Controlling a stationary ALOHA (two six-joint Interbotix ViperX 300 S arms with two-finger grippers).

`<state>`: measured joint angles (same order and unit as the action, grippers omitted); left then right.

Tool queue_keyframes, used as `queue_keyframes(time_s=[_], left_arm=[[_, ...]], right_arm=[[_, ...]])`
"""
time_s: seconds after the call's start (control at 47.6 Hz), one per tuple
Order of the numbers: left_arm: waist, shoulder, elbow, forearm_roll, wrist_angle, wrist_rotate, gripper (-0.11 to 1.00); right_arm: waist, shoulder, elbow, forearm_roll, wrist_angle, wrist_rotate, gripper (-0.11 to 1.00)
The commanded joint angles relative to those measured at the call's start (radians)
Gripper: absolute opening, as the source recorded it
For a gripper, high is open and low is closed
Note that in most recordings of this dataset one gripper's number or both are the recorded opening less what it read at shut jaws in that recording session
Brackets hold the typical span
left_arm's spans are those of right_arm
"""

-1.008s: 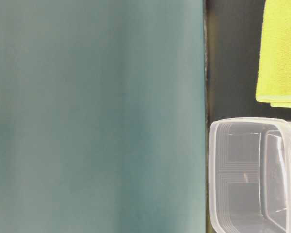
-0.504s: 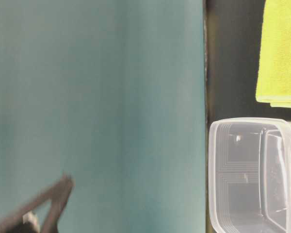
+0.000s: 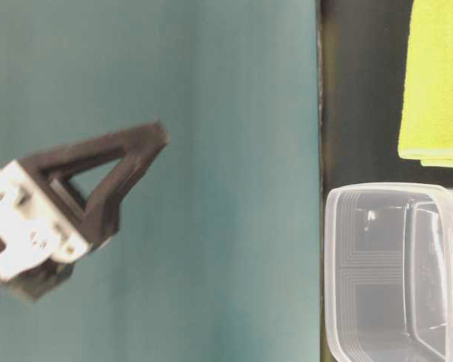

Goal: Place the yellow towel into the container with the left arm.
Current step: 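Move the left gripper over the container toward the yellow towel, then lower the left gripper onto the towel and pinch its near edge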

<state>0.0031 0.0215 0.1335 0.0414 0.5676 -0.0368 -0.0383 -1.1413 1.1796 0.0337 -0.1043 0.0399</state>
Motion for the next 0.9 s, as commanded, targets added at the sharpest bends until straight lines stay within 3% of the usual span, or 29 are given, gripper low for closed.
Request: queue_keyframes(time_s=[0.0, 0.084, 0.189, 0.42, 0.882], left_arm=[[0.0, 0.074, -0.103, 0.003, 0.028, 0.003, 0.5], [0.006, 0.16, -0.179, 0.003, 0.104, 0.009, 0.75], [0.017, 0.278, -0.281, 0.003, 0.218, 0.026, 0.9], [0.008, 0.469, -0.41, 0.003, 0.259, 0.147, 0.9], [-0.008, 0.634, -0.411, 0.003, 0.255, 0.17, 0.89]], right_arm=[[0.0, -0.009, -0.018, 0.003, -0.008, 0.0, 0.75], [0.0, -0.017, -0.018, 0.003, -0.014, 0.0, 0.76], [0.0, -0.018, -0.017, 0.003, -0.018, 0.0, 0.76], [0.0, -0.034, -0.017, 0.003, -0.034, 0.0, 0.76], [0.0, -0.077, -0.014, 0.003, -0.035, -0.002, 0.76]])
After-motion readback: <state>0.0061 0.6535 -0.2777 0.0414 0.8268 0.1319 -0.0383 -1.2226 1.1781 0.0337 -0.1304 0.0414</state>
